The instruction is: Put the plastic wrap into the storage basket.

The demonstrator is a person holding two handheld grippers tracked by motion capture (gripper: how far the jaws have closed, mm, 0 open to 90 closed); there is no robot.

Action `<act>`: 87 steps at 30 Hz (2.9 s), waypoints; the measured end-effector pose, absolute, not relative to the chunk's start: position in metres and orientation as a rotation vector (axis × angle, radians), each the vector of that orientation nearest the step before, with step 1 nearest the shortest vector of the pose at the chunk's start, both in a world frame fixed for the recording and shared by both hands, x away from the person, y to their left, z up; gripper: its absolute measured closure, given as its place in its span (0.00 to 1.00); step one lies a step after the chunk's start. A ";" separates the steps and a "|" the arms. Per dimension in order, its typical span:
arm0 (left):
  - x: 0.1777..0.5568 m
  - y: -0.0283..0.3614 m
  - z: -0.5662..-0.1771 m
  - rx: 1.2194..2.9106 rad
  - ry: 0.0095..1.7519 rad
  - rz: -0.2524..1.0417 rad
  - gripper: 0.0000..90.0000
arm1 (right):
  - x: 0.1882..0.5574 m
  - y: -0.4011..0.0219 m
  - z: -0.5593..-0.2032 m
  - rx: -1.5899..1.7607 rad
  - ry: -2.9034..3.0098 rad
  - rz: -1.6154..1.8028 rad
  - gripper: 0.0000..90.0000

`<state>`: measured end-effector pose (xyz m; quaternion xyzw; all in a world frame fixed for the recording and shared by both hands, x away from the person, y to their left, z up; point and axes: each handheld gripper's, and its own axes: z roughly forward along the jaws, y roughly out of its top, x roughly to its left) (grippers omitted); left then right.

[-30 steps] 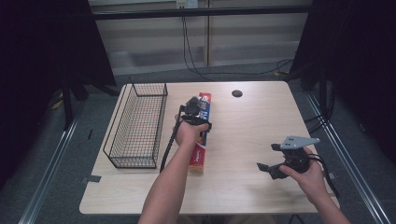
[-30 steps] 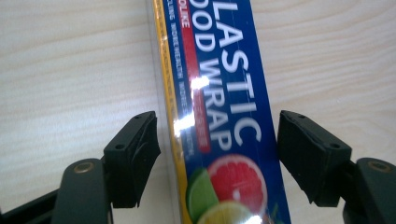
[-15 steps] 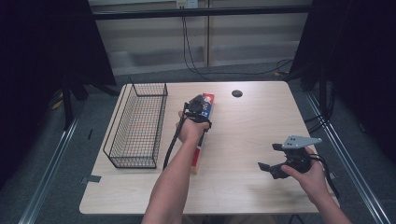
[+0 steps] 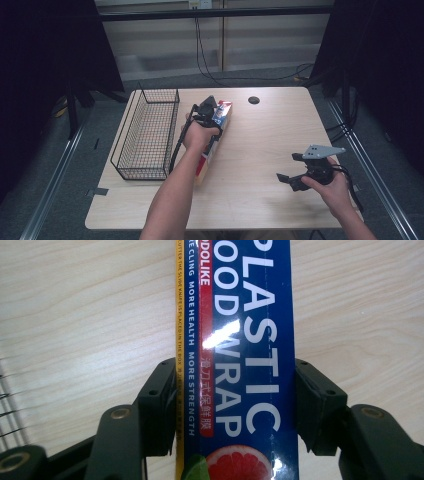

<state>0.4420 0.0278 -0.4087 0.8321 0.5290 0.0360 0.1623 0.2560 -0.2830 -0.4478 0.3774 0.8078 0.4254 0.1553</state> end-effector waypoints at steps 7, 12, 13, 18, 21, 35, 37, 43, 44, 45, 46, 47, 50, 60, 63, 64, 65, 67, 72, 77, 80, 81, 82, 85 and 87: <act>0.439 0.034 -0.394 2.364 1.509 0.098 0.48 | 0.256 -0.282 -0.447 1.081 2.315 1.219 0.05; 0.437 0.039 -0.384 2.349 1.506 0.074 0.48 | 0.256 -0.282 -0.447 1.084 2.308 1.225 0.05; 0.437 0.040 -0.382 2.338 1.512 0.081 0.48 | 0.256 -0.282 -0.447 1.084 2.307 1.224 0.05; 0.436 0.046 -0.374 2.335 1.511 0.078 0.48 | 0.256 -0.282 -0.447 1.080 2.306 1.225 0.05; 0.435 0.049 -0.370 2.338 1.516 0.072 0.48 | 0.256 -0.281 -0.447 1.082 2.308 1.225 0.05; 0.433 0.057 -0.354 2.317 1.549 0.072 0.48 | 0.256 -0.280 -0.447 1.077 2.311 1.227 0.05; 0.433 0.059 -0.352 2.323 1.543 0.074 0.48 | 0.256 -0.280 -0.447 1.074 2.309 1.231 0.05; 0.433 0.062 -0.347 2.307 1.564 0.070 0.48 | 0.256 -0.281 -0.446 1.082 2.312 1.225 0.05; 0.433 0.063 -0.346 2.317 1.561 0.075 0.48 | 0.256 -0.281 -0.446 1.082 2.312 1.225 0.05; 0.433 0.064 -0.345 2.320 1.558 0.077 0.48 | 0.256 -0.281 -0.446 1.079 2.313 1.229 0.05; 0.432 0.064 -0.345 2.314 1.557 0.076 0.48 | 0.256 -0.281 -0.446 1.080 2.313 1.226 0.05; 0.432 0.065 -0.344 2.314 1.557 0.075 0.48 | 0.256 -0.281 -0.446 1.078 2.314 1.228 0.05; 0.432 0.067 -0.341 2.313 1.565 0.076 0.48 | 0.256 -0.280 -0.446 1.077 2.312 1.228 0.06; 0.432 0.075 -0.332 2.298 1.587 0.085 0.48 | 0.255 -0.281 -0.445 1.080 2.313 1.227 0.06; 0.432 0.078 -0.330 2.300 1.589 0.100 0.48 | 0.255 -0.280 -0.445 1.081 2.313 1.225 0.06; 0.432 0.080 -0.330 2.302 1.587 0.100 0.48 | 0.255 -0.280 -0.445 1.078 2.315 1.223 0.06; 0.432 0.081 -0.329 2.287 1.599 0.090 0.48 | 0.255 -0.280 -0.445 1.077 2.315 1.224 0.06; 0.432 0.084 -0.328 2.283 1.599 0.096 0.48 | 0.255 -0.280 -0.445 1.077 2.314 1.223 0.06; 0.432 0.090 -0.324 2.281 1.611 0.099 0.48 | 0.255 -0.280 -0.446 1.076 2.315 1.225 0.06; 0.432 0.096 -0.321 2.274 1.622 0.107 0.48 | 0.255 -0.280 -0.446 1.075 2.315 1.225 0.06; 0.432 0.098 -0.320 2.265 1.631 0.106 0.48 | 0.255 -0.280 -0.445 1.074 2.316 1.224 0.06; 0.432 0.099 -0.319 2.263 1.633 0.103 0.48 | 0.255 -0.280 -0.445 1.074 2.316 1.223 0.06; 0.432 0.101 -0.319 2.266 1.630 0.101 0.48 | 0.255 -0.280 -0.445 1.079 2.315 1.222 0.06; 0.432 0.104 -0.318 2.258 1.638 0.112 0.48 | 0.255 -0.280 -0.445 1.080 2.315 1.223 0.06; 0.432 0.107 -0.318 2.255 1.640 0.114 0.48 | 0.255 -0.280 -0.445 1.077 2.317 1.222 0.06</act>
